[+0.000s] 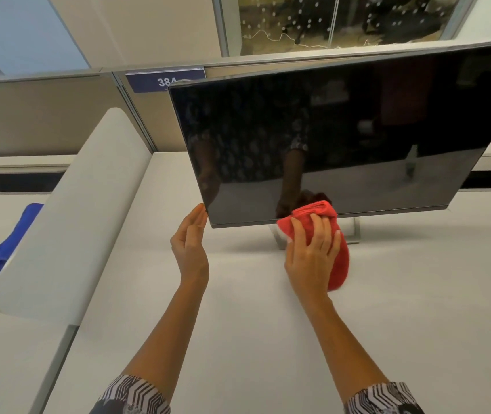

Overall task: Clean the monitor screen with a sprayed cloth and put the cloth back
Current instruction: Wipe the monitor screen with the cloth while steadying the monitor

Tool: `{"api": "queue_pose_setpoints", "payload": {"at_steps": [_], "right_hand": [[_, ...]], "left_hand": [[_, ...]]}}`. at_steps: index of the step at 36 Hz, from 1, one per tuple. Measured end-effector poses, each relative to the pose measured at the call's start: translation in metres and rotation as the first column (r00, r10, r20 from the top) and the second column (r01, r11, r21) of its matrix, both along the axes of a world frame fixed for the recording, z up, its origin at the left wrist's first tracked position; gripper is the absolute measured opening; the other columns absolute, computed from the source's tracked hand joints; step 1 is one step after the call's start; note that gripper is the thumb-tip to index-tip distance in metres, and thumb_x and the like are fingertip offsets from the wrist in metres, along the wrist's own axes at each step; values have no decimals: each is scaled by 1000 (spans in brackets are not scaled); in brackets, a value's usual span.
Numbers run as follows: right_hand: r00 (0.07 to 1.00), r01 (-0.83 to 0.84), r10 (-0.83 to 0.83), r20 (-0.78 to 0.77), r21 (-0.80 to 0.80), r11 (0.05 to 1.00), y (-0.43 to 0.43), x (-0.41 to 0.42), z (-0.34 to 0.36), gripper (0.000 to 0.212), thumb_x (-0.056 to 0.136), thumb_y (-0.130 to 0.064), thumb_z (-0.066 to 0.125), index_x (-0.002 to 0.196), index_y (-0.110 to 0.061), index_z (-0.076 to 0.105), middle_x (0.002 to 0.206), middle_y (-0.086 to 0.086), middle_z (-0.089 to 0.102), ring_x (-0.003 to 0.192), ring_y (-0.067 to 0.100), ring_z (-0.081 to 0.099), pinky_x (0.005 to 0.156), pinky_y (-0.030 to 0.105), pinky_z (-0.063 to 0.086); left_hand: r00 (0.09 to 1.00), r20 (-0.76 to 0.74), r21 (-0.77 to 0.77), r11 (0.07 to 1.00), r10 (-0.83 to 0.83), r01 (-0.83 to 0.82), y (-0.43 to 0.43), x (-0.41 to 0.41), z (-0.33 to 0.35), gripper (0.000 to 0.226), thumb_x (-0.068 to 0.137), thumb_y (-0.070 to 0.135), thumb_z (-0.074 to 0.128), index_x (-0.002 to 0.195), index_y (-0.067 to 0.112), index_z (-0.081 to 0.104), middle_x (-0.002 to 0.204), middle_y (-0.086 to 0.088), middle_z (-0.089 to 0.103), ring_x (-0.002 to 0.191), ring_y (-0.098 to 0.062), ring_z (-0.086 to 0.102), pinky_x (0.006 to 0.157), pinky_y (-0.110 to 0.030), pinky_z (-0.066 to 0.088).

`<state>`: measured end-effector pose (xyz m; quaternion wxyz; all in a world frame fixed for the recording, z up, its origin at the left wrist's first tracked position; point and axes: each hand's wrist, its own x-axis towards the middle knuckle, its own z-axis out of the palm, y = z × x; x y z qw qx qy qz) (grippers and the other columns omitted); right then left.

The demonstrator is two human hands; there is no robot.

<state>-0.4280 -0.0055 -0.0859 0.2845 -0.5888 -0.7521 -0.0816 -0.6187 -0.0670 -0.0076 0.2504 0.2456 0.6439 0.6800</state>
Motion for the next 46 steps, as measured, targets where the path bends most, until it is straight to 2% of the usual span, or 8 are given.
{"api": "queue_pose_setpoints", "payload": {"at_steps": [9,15,21,26,30,37,42,46], "right_hand": [[939,231,-254,-230,-124,965,33,73,12,35,101,-28,47,134,-16,49,152,18,32,141,38,29,113,56,32],[907,232,-251,-337,-97,968,25,46,12,37,97,-27,51,132,-14,51,150,19,33,140,37,30,112,53,33],[921,106,-127,-367,-78,991,1,-8,10,38,89,-19,58,127,-12,58,146,23,37,138,41,32,112,53,31],[955,2,-43,-295,-136,991,-20,-50,11,42,88,-20,62,130,-16,58,145,22,38,137,41,34,111,54,33],[981,-1,-33,-192,-175,985,-29,-66,5,47,91,-29,62,136,-18,54,147,21,39,136,40,35,111,56,35],[999,-32,35,27,-87,996,-16,-32,-7,52,102,-41,43,147,-15,42,153,19,36,142,40,31,115,58,28],[996,94,-93,15,-73,993,-1,5,-3,50,105,-42,37,148,-17,40,156,20,30,146,39,24,117,57,23],[968,223,-229,-106,-64,973,14,33,0,49,104,-43,41,146,-17,41,154,20,30,143,41,26,116,56,23]], "left_hand": [[1000,17,-12,1000,11,-11,0,4,0,30,104,19,40,124,21,63,125,5,66,117,-4,60,102,-20,46],[1000,11,-21,999,27,-27,2,4,-1,32,103,20,39,124,22,63,124,5,66,117,-6,60,102,-21,46],[1000,-2,-25,999,26,-26,2,3,0,38,95,32,40,124,22,63,124,5,66,117,-7,61,97,-16,47],[1000,-21,-34,999,21,-22,2,3,-1,38,98,31,39,127,20,62,126,5,65,118,-8,60,97,-15,46],[999,-48,-64,998,22,-25,3,2,-1,36,100,35,39,126,25,61,128,8,64,119,-9,59,93,-11,46],[999,-42,-42,999,-20,19,0,-2,-1,43,94,39,39,127,22,62,127,8,65,118,-5,59,93,-10,46],[999,-17,-25,999,-44,44,-2,-3,-1,41,95,36,40,126,23,62,126,8,65,119,-4,59,94,-11,45],[998,-16,-15,998,-61,61,-3,-4,0,43,93,36,39,126,22,62,127,6,65,120,-5,58,96,-11,45]]}}
